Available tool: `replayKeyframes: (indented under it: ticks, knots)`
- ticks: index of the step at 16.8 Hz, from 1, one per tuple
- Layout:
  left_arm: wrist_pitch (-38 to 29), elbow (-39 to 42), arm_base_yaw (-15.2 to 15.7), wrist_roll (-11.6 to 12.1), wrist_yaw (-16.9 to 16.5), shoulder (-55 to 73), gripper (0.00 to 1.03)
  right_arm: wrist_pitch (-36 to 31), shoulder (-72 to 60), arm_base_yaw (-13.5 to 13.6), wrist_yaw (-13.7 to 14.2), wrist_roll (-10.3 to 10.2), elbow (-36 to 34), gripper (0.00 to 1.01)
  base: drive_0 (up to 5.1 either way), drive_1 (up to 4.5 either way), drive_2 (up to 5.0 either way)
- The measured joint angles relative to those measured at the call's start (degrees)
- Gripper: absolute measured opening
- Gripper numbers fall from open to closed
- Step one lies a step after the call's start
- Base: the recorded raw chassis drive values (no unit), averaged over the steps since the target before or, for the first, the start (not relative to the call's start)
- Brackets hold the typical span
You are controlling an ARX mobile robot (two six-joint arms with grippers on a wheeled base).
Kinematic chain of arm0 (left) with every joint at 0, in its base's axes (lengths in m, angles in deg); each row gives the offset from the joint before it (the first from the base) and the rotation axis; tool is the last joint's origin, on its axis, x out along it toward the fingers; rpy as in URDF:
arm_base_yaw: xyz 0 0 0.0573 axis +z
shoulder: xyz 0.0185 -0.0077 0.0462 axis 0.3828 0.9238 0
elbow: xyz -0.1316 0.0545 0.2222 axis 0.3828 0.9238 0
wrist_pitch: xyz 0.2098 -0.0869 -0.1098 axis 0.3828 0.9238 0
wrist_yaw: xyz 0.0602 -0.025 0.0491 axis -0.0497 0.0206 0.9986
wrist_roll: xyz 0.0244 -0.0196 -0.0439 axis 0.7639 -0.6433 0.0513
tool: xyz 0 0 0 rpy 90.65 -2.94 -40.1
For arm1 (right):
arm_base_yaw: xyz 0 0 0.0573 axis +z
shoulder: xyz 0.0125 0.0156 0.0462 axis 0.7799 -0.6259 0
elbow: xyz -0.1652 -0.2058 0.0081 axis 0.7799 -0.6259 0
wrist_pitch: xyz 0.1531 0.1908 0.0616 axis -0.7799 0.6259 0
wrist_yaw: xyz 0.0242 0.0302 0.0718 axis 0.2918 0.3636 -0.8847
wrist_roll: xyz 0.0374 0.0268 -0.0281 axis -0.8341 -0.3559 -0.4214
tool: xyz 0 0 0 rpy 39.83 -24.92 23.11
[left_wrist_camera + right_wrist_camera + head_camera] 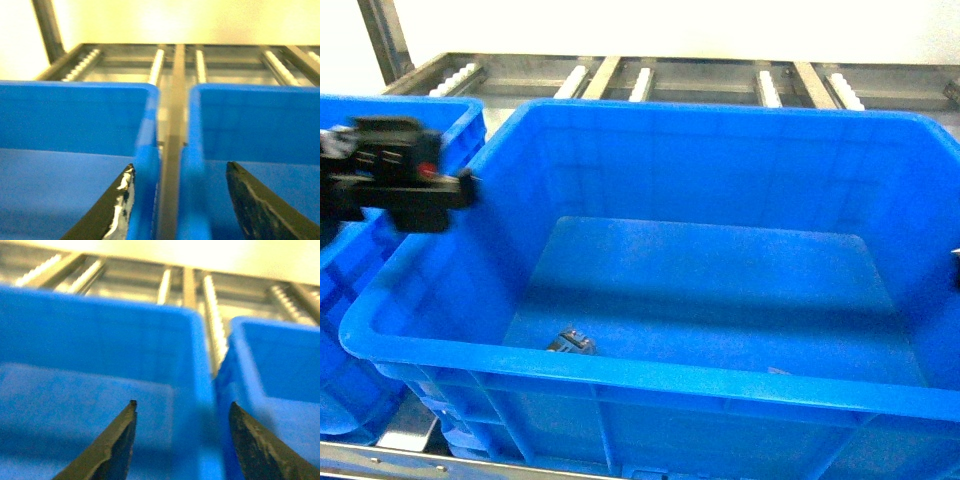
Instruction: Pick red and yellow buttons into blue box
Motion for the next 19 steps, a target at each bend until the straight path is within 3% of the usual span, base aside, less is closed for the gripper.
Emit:
replayKeyframes:
  ticks: [1,3,4,5,7,10,11,12,13,14,17,19]
  knots:
    - [-0.1,2.1,1.2,0.0,-0.5,-3.1,0.43,-1.7,3.2,-1.0,-0.2,-0.8,-1.2,0.46,0.0,0.0,0.0]
    - [2.2,9.0,3.2,0.1,-5.1,-10.1,0.14,-4.4,7.4,-2.6,-3.4,-1.7,-7.5,0.17,0.0,0.0,0.0]
    - [3.2,11.0,4.8,0.1,-5.8,-13.1,0.03,-2.3,8.5,-3.8,-3.9,-1.7,-10.1,0.06,0.0,0.0,0.0]
    - [4.5,12.5,6.2,0.1,-6.6,-16.5,0.02,-1.0,11.7,-4.5,-4.5,-1.8,-12.0,0.02,0.0,0.0,0.0]
    - [8.5,15.9,8.0,0.2,-9.4,-23.9,0.02,2.5,20.2,-6.0,-6.5,-1.9,-13.7,0.02,0.0,0.0,0.0]
    - [12.0,17.7,9.4,0.2,-10.5,-29.0,0.02,6.8,24.6,-7.2,-7.5,-1.9,-16.1,0.02,0.0,0.0,0.0]
    - [14.0,18.6,10.0,0.2,-11.1,-32.0,0.02,8.9,27.8,-10.0,-11.2,-1.9,-16.7,0.02,0.0,0.0,0.0]
    - [16.2,19.3,10.6,0.2,-11.6,-35.0,0.02,10.8,30.9,-11.5,-11.4,-1.9,-16.9,0.02,0.0,0.0,0.0]
    - [18.9,19.8,13.0,0.2,-15.1,-38.3,0.02,13.0,33.8,-11.7,-11.4,-1.9,-17.4,0.02,0.0,0.0,0.0]
    - [21.2,20.4,15.2,0.3,-16.4,-41.2,0.02,15.8,36.9,-11.6,-11.7,-1.9,-18.0,0.02,0.0,0.0,0.0]
    - [23.1,20.8,15.9,0.3,-16.2,-43.6,0.02,17.9,39.0,-11.4,-11.7,-1.9,-18.5,0.02,0.0,0.0,0.0]
    - [28.3,21.4,15.5,0.3,-16.8,-49.3,0.02,22.5,44.7,-11.4,-11.7,-1.9,-18.8,0.02,0.0,0.0,0.0]
